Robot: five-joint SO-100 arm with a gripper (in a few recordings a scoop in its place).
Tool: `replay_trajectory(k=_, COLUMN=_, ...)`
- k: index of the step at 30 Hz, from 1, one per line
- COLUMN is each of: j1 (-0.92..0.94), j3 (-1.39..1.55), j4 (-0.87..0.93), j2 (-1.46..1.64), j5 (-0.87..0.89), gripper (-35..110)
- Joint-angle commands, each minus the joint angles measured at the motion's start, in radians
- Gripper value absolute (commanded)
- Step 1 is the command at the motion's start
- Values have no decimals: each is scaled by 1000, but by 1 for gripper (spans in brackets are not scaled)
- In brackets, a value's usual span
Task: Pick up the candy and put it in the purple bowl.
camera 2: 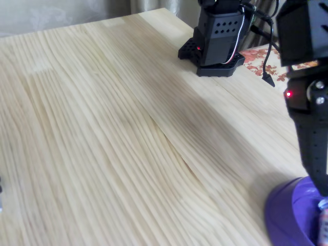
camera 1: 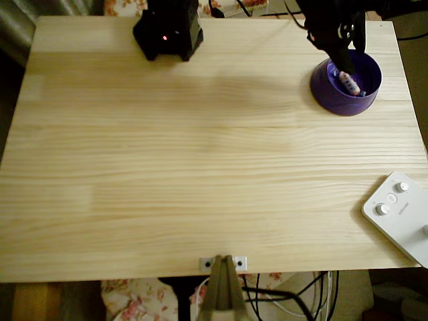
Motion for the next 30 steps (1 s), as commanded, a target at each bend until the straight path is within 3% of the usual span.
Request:
replay_trajectory(k=1, j1=-14, j3=-57, j4=18, j2=97, j5=17, gripper=18)
replay_trajectory(k=6, j1=-12, j3=-9, j4=34, j2=170, j5=35, gripper=0)
replay_trajectory(k=16, j1=118, j3=66, j4=261, j2=327, j5=81, gripper=0)
replay_trajectory(k=30, j1=549, j3=218, j4=434, j2=462, j5=126, gripper=0)
